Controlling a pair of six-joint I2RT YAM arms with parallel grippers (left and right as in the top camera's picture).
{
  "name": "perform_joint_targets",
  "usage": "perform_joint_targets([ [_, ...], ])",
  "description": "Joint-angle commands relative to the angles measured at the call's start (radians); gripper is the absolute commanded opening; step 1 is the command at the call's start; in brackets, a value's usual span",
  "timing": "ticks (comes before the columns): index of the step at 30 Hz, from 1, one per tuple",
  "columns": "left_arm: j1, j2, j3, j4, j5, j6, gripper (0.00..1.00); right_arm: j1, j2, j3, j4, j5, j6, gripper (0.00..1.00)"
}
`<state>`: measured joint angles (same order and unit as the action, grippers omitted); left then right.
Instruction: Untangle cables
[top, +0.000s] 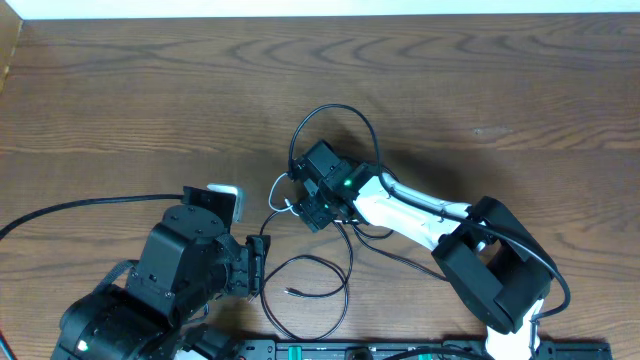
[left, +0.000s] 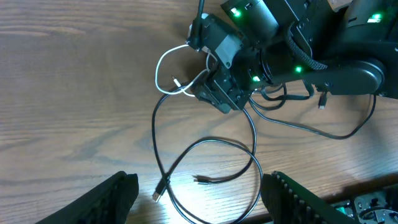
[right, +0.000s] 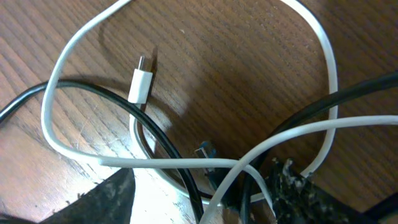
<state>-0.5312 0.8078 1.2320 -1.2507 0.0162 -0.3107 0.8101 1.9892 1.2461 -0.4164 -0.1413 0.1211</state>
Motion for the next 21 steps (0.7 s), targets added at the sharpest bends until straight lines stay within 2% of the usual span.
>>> perform_joint_targets([
  [1,0.004,0.0,-0.002,0.001,-0.01,-0.001,0.7,0.002,0.011,-0.002,0.01,0.0,-0.002,0.63],
  [5,0.004,0.0,-0.002,0.001,-0.009,-0.001,0.7,0.002,0.011,-0.002,0.012,0.0,-0.002,0.57],
  [11,0.004,0.0,-0.002,-0.002,-0.009,-0.001,0.7,0.002,0.011,-0.002,0.056,-0.055,0.051,0.34],
  [13,0.004,0.0,-0.002,-0.002,-0.009,-0.001,0.7,0.002,0.011,-0.002,0.075,-0.061,0.07,0.29],
  [15,0.004,0.0,-0.002,-0.003,-0.009,-0.001,0.69,0.002,0.011,-0.002,0.085,-0.061,0.085,0.18],
  [19,0.004,0.0,-0.002,-0.003,-0.009,-0.001,0.7,-0.001,0.007,-0.002,0.087,-0.063,0.092,0.04],
  [21,0.004,0.0,-0.002,-0.002,-0.01,-0.001,0.7,-0.002,0.005,-0.002,0.08,-0.065,0.092,0.01],
])
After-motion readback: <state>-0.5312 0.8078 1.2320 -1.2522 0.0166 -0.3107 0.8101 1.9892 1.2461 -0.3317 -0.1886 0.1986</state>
